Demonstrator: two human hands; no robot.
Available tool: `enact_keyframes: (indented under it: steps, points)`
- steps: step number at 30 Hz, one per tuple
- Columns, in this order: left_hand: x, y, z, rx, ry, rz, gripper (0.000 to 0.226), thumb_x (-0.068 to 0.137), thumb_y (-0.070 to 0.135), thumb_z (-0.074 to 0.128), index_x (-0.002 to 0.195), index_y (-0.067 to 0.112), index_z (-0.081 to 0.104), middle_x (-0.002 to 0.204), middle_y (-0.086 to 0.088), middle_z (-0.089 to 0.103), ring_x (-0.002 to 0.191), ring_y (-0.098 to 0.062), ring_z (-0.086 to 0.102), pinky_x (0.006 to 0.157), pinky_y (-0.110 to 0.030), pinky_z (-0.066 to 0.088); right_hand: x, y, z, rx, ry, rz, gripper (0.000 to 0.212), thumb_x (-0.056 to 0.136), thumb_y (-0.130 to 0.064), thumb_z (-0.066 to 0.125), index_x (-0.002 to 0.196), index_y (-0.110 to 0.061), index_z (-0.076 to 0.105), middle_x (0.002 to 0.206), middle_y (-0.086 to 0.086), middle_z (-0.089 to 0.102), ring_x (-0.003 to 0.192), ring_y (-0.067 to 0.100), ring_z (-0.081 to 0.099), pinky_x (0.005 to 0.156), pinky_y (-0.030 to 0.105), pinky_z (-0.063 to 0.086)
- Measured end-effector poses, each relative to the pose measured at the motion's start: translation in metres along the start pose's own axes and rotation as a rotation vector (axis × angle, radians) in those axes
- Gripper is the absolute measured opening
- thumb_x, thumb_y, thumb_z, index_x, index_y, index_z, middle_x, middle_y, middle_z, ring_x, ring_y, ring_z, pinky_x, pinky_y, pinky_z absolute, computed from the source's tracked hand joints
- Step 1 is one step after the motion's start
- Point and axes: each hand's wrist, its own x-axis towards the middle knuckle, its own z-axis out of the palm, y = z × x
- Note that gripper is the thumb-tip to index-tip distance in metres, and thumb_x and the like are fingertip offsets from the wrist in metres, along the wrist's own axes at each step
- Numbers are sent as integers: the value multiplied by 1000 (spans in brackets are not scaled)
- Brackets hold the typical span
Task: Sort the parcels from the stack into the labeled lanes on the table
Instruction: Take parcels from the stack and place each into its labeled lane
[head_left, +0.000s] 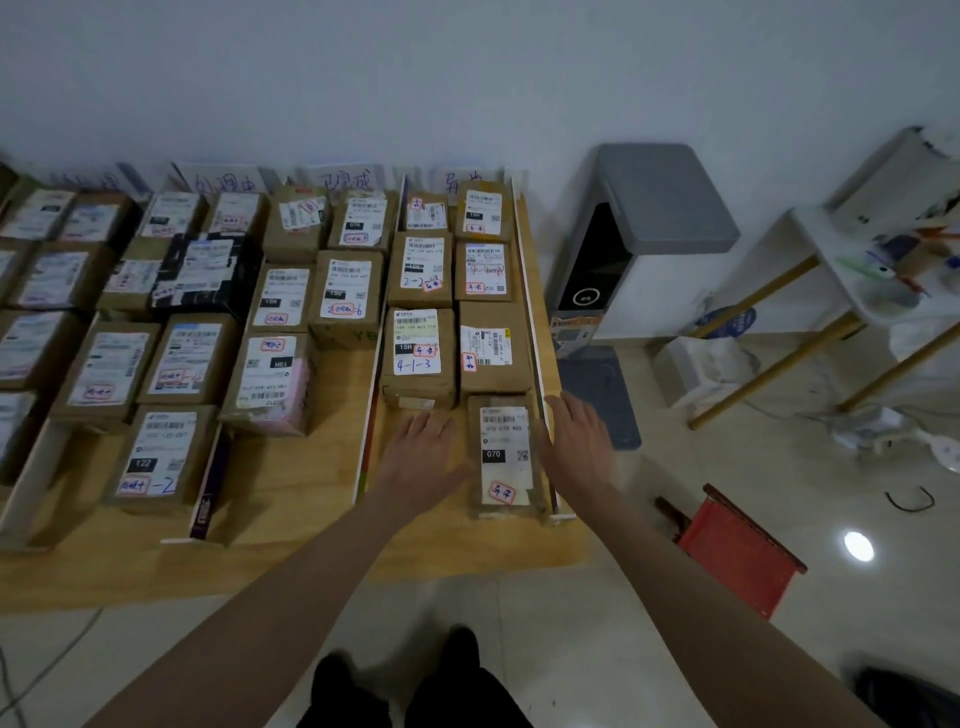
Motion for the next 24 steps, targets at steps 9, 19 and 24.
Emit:
enact_keyframes:
  steps: [9,19,24]
  points:
    - [-64,-142,-111,166,303,-270,57,99,52,34,142,16,45,145,-4,45,137,-23,36,116,-41,24,19,-141,-29,-174,120,-275,56,104,-48,21,148,-19,40,156,7,38,146,27,30,121,45,23]
    - [-235,-291,-130,192,361,-555,60,101,51,25,148,15,35,156,-6,33,146,-25,24,120,-44,19,-41,-359,24,-187,99,-487,59,105,-46,18,153,-16,32,157,7,36,146,27,29,121,47,20]
    - [-315,-359,-127,148,404,-659,58,101,50,28,145,15,40,152,-7,38,143,-25,29,119,-44,20,-79,-454,56,-140,104,-569,57,105,-45,20,153,-18,32,158,6,35,147,26,28,123,47,17]
